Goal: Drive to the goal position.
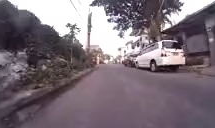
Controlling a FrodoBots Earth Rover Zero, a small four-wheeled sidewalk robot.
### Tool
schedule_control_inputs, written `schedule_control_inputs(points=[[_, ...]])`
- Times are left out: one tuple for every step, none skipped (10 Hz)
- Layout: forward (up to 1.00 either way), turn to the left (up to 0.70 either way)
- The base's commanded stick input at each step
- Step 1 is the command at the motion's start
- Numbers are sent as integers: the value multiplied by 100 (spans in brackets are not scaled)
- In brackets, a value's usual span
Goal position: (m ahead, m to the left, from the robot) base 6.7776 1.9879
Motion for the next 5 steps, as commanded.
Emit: schedule_control_inputs(points=[[100,0],[100,0],[100,0],[100,0],[100,0]])
